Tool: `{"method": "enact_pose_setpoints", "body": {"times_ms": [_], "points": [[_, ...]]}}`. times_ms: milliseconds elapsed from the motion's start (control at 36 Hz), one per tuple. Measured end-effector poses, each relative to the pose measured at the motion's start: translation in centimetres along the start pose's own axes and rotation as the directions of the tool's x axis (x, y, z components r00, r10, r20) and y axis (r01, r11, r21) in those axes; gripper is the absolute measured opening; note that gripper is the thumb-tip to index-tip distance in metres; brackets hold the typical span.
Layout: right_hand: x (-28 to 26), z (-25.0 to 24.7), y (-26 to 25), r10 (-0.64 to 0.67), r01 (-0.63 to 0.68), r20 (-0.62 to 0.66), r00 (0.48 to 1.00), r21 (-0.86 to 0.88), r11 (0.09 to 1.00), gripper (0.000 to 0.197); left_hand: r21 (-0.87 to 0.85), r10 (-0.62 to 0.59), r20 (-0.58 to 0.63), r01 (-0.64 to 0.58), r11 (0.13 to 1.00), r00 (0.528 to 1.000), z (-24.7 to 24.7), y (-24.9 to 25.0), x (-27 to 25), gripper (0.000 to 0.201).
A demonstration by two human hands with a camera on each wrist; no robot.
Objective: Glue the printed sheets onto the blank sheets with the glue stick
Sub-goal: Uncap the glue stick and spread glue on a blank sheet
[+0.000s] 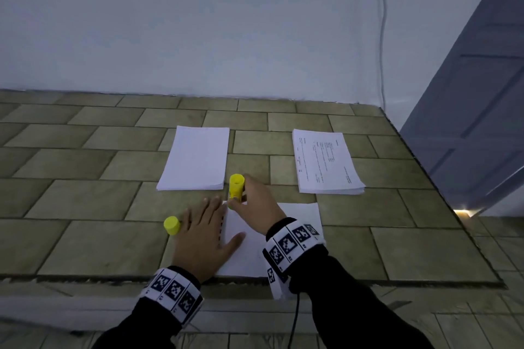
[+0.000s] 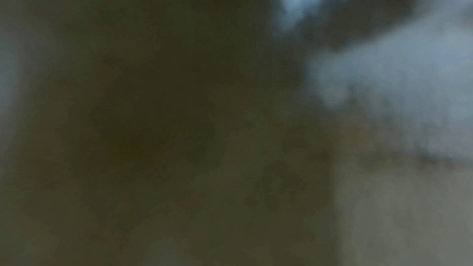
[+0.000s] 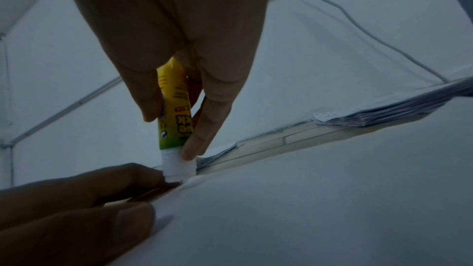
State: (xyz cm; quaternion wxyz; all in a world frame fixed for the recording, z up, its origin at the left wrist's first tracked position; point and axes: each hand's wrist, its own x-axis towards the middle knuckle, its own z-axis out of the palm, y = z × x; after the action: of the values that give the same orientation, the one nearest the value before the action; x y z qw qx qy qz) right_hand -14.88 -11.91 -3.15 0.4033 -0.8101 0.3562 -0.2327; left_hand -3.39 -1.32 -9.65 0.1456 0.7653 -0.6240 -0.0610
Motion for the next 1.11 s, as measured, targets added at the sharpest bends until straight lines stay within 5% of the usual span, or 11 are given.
{"method": "enact_pose_setpoints", "body": {"times_ms": [306, 611, 889, 1000, 1111], "points": [[0.7, 0.5, -0.1, 0.053, -0.052, 0.005, 0.999, -0.116, 0.992, 0.02, 0.011, -0.001, -0.015, 0.001, 1.0, 1.0, 0.2, -0.1, 0.0, 0.102], [-2.1, -5.9, 3.9, 0.188, -0.193, -0.067, 0.98, -0.089, 0.977, 0.031, 0.03, -0.015, -0.022, 0.016, 0.999, 1.0, 0.1, -0.2, -0.2, 0.103], [-5.5, -10.9, 6.6, 0.298, -0.303, -0.229, 0.927, 0.016, 0.953, 0.01, 0.05, 0.01, -0.03, -0.008, 0.999, 1.0, 0.3, -0.2, -0.4, 0.098], [-5.9, -9.8, 4.8, 0.231, -0.231, -0.254, 0.939, 0.031, 0.973, 0.013, 0.033, 0.009, -0.036, -0.008, 0.999, 0.999, 0.2, -0.2, -0.4, 0.099], [-5.8, -7.3, 2.3, 0.107, -0.101, -0.108, 0.988, 0.064, 0.993, 0.021, 0.051, 0.01, -0.013, -0.009, 0.999, 1.0, 0.0, -0.1, -0.4, 0.101]]}}
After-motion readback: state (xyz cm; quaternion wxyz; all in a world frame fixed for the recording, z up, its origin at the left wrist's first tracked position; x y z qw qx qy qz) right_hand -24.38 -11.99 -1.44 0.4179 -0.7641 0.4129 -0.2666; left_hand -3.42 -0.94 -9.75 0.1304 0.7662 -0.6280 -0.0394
